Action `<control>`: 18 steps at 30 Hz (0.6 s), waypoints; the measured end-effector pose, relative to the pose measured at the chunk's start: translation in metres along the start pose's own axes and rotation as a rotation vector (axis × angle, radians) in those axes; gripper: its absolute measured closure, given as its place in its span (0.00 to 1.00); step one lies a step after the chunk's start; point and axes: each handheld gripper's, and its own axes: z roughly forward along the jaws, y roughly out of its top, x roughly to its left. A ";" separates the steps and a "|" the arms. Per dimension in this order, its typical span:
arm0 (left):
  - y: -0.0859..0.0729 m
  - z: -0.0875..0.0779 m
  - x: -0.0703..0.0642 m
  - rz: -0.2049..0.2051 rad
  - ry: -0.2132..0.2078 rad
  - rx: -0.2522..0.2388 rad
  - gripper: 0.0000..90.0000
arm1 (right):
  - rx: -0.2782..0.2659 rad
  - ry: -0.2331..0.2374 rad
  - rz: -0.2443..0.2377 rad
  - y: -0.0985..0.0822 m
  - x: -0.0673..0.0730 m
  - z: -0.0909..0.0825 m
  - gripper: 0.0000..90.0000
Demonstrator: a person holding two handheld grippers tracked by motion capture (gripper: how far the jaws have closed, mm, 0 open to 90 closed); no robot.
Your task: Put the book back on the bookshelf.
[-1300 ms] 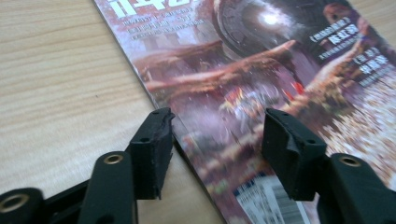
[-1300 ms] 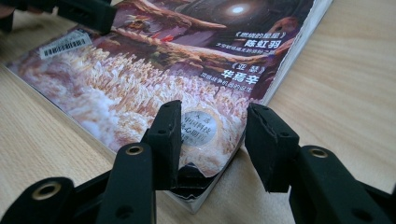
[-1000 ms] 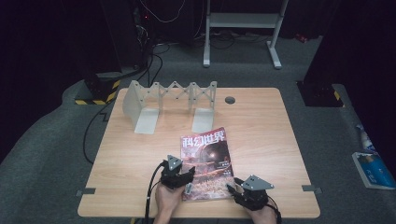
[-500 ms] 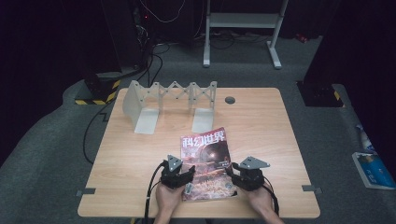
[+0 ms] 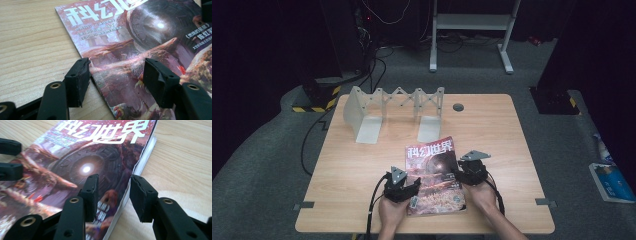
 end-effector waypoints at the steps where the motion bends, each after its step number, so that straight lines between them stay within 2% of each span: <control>1: 0.000 0.000 0.000 -0.001 0.000 0.000 0.42 | 0.008 -0.005 -0.002 0.003 0.000 0.002 0.65; 5: 0.000 0.001 0.000 -0.007 0.001 -0.004 0.42 | 0.023 -0.017 0.017 0.010 -0.005 0.010 0.62; 8: 0.000 0.001 0.000 -0.004 0.003 -0.004 0.43 | 0.048 0.006 0.058 0.014 -0.009 0.018 0.59; 9: 0.000 0.001 0.000 -0.007 0.004 -0.005 0.43 | 0.052 0.003 0.050 0.015 -0.010 0.020 0.59; 15: 0.000 0.001 0.000 -0.007 0.002 -0.006 0.42 | 0.041 0.004 0.063 0.021 -0.017 0.027 0.53; 18: -0.001 0.000 -0.001 -0.008 0.001 -0.006 0.42 | 0.043 0.026 0.085 0.023 -0.022 0.033 0.49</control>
